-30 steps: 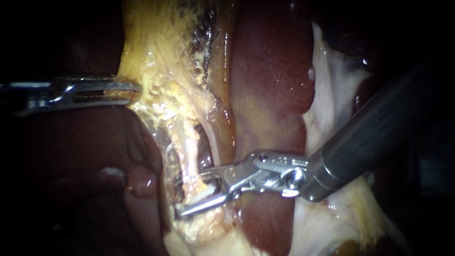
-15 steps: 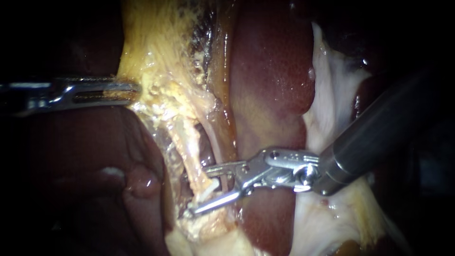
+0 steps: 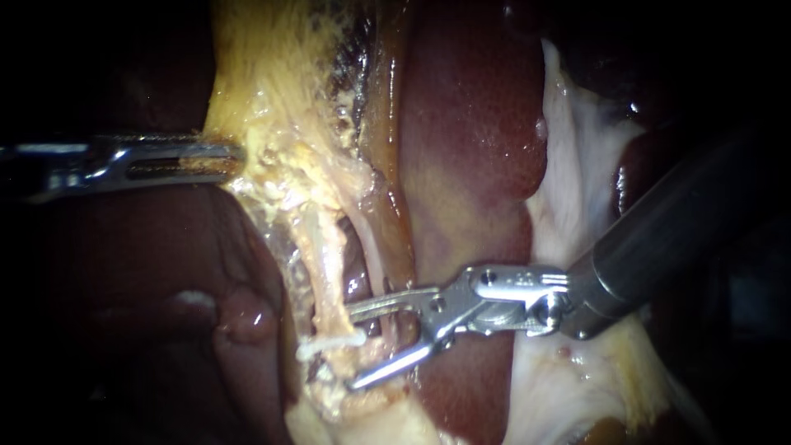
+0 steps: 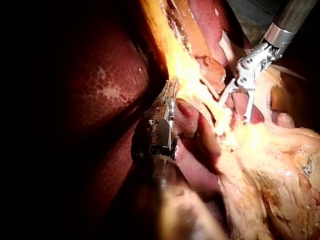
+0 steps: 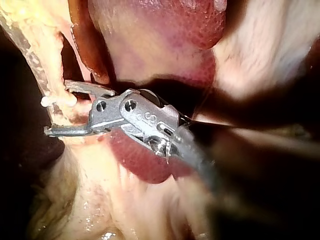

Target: Going back first clip left tube

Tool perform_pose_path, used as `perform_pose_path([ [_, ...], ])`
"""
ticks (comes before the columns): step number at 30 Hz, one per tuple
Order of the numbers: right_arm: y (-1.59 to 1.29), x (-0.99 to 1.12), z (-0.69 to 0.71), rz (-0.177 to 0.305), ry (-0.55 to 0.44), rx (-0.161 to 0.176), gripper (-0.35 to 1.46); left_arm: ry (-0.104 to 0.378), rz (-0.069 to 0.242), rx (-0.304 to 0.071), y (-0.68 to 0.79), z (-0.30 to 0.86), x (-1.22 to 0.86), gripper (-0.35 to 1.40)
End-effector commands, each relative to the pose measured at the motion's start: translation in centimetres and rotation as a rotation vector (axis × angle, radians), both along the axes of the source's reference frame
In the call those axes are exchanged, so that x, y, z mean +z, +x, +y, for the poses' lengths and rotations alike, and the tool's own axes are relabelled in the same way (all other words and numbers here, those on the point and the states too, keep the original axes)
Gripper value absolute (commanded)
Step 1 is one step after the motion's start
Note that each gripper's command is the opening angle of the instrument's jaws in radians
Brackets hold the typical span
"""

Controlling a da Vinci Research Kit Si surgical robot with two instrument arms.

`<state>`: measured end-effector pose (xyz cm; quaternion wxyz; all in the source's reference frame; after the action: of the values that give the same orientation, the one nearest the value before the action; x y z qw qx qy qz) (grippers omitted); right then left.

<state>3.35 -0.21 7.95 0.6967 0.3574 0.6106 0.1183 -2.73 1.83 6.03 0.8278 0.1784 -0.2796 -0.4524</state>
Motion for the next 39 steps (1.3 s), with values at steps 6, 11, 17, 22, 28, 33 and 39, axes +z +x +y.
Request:
perform_pose_path([
  [6, -0.31, -0.09, 0.17, -0.019, 0.013, 0.033, 0.6, 0.002, -0.001, 0.0, 0.0, -0.01, -0.02, -0.35],
  [11, -0.6, -0.34, 0.36, -0.022, -0.001, 0.056, 0.6, 0.002, -0.001, 0.0, 0.0, -0.02, -0.02, -0.35],
  [17, -0.98, -0.69, 0.62, 0.013, -0.142, 0.077, 0.6, 0.003, 0.001, 0.001, -0.02, -0.02, -0.02, -0.35],
  [22, -1.14, -0.88, 0.76, 0.019, -0.217, 0.098, 0.6, 0.003, -0.002, 0.0, -0.04, -0.02, -0.02, -0.35],
  [28, -1.18, -0.97, 0.78, 0.034, -0.269, 0.098, 0.6, 0.004, -0.013, -0.003, -0.07, -0.03, -0.01, -0.35],
  [33, -1.2, -0.98, 0.77, 0.042, -0.292, 0.095, 0.6, 0.006, -0.036, -0.004, -0.16, -0.09, 0.06, -0.35],
  [39, -1.21, -0.97, 0.77, 0.044, -0.298, 0.094, 0.6, 0.005, -0.083, -0.003, -0.41, -0.21, 0.32, -0.35],
])
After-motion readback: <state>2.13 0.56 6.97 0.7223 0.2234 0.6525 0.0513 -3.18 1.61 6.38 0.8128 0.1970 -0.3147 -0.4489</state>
